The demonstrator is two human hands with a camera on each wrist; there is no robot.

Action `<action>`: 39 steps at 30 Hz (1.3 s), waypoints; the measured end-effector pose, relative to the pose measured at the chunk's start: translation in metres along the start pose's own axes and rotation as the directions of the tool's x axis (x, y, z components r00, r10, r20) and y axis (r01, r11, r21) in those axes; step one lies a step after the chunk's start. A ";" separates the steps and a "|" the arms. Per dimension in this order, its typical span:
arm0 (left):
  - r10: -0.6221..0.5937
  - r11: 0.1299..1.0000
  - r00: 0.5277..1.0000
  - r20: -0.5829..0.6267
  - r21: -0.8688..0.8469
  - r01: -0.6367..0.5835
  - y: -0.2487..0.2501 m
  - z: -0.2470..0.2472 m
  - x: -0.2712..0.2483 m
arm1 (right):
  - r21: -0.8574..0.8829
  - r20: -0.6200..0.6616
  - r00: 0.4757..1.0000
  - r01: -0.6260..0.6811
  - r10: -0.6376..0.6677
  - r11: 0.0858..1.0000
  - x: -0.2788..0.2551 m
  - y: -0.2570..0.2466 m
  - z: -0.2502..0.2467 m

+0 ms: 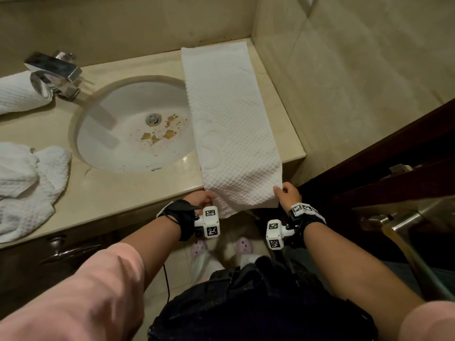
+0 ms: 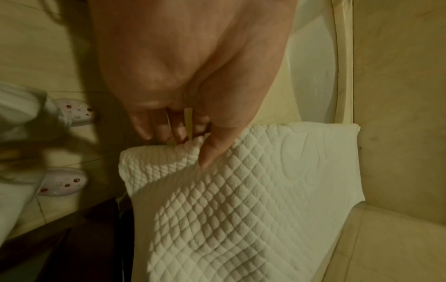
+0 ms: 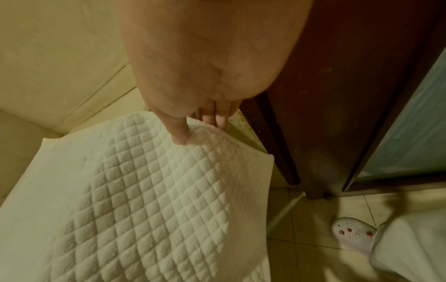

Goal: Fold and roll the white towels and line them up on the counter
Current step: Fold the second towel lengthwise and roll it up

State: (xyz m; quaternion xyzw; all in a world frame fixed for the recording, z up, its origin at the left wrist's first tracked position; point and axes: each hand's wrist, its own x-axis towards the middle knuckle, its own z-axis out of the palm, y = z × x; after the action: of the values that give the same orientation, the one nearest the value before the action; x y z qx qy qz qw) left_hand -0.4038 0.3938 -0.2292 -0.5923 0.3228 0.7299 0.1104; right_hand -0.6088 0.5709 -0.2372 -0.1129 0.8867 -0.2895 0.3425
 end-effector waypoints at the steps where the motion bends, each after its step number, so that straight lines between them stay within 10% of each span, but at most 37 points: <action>1: -0.001 1.000 1.000 0.029 0.021 0.001 -0.003 -0.004 0.013 | -0.007 -0.008 1.000 0.008 -0.008 1.000 -0.001 0.000 -0.001; 9: 0.082 0.963 0.992 0.100 0.249 -0.104 -0.002 0.001 0.004 | 0.116 -0.086 0.995 -0.047 0.057 0.992 -0.011 0.002 -0.003; 17: 0.089 0.986 0.968 0.237 0.118 -0.120 -0.015 -0.016 0.004 | 0.191 -0.069 0.993 -0.077 0.091 0.979 -0.024 -0.004 -0.006; 30: 0.191 0.972 0.957 0.217 -0.178 -0.153 -0.049 -0.007 -0.035 | 0.308 0.129 0.989 -0.109 0.072 0.945 -0.051 0.014 -0.010; 39: 0.203 0.975 0.957 0.207 0.050 -0.217 -0.063 -0.001 -0.070 | 0.220 0.264 0.964 -0.078 0.018 0.972 -0.064 0.024 -0.023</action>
State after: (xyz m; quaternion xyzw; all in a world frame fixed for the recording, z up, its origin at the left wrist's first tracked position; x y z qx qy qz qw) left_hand -0.3492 0.4569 -0.1857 -0.4736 0.3971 0.7815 0.0854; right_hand -0.5773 0.6263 -0.2032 -0.0881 0.7973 -0.3638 0.4735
